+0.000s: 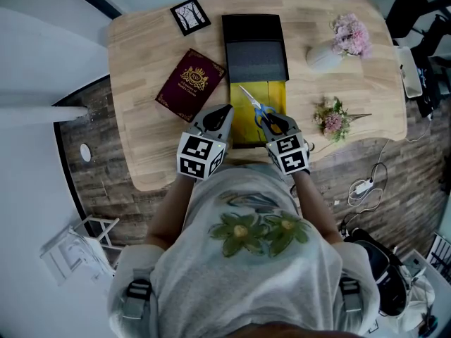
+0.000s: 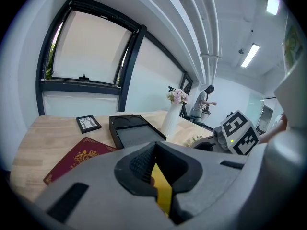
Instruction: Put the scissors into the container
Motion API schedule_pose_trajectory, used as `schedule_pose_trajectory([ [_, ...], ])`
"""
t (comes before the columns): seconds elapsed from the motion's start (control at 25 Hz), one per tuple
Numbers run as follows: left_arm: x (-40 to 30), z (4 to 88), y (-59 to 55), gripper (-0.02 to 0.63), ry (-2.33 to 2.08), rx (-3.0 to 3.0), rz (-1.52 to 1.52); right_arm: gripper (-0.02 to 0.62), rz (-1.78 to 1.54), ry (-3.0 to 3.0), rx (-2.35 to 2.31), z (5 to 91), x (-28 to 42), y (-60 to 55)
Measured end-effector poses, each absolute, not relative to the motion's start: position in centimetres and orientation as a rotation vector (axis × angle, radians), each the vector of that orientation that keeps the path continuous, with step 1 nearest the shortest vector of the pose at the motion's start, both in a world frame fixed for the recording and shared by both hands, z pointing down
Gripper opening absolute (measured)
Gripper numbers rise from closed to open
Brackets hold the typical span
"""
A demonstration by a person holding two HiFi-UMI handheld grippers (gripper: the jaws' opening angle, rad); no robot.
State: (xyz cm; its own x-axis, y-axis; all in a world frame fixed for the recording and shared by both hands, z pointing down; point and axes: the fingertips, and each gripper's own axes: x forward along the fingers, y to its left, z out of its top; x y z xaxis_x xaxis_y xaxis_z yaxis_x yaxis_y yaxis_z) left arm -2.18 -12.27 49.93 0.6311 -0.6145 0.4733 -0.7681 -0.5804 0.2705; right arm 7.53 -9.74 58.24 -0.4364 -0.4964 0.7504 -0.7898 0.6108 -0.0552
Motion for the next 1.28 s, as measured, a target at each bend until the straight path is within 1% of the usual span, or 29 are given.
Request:
schedule_pose_trajectory([
  [1.28, -2.8, 50.1, -12.1, 0.006, -1.094, 2.393, 0.475, 0.080, 0.553, -2.078, 0.940, 60.9, 7.0, -9.7],
])
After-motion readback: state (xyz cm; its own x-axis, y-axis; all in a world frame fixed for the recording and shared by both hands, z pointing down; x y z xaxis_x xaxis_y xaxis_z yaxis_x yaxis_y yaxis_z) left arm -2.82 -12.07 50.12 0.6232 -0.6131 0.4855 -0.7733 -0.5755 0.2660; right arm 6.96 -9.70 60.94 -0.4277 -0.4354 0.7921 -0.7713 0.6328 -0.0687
